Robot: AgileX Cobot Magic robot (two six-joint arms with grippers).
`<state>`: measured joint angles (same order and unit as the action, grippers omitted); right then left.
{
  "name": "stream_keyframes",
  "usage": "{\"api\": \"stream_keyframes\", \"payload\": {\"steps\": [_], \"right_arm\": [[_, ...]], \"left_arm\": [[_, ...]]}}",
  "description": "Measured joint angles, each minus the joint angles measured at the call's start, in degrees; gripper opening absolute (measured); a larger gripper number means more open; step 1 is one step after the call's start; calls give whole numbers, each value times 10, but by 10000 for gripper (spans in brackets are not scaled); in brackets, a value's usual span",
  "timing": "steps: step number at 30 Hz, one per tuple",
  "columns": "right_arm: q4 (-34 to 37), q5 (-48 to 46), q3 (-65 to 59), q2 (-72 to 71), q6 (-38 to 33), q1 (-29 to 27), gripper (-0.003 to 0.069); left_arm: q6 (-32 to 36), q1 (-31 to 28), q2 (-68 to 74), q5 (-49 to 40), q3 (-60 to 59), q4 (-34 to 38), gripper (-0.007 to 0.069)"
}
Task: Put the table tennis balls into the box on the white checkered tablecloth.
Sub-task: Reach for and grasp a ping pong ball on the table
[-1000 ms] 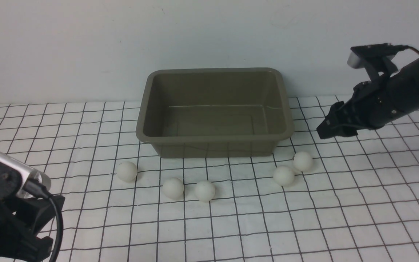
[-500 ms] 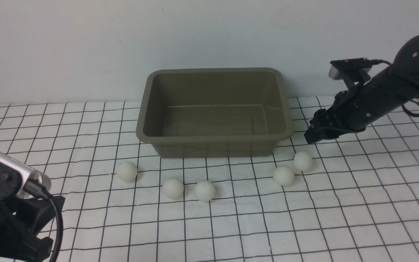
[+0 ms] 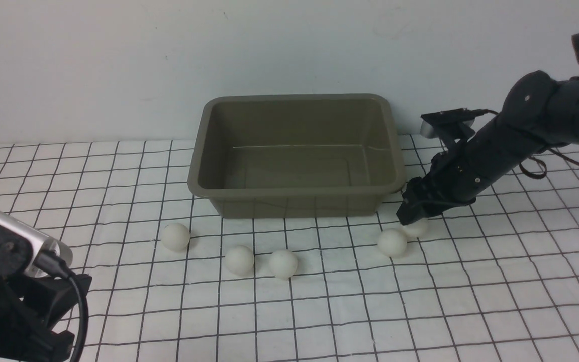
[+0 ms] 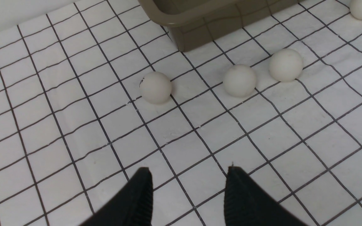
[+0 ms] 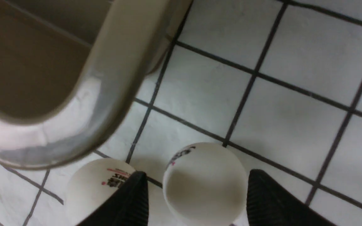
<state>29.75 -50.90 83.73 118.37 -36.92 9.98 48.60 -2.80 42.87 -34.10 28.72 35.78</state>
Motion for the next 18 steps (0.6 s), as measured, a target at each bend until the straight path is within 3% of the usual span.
{"api": "stream_keyframes", "payload": {"steps": [6,18], "right_arm": [[-42,18,0,0,0,5,388],[-47,23,0,0,0,5,388]], "left_arm": [[1,0,0,0,0,-1,288],[2,0,0,0,0,-1,288]]}}
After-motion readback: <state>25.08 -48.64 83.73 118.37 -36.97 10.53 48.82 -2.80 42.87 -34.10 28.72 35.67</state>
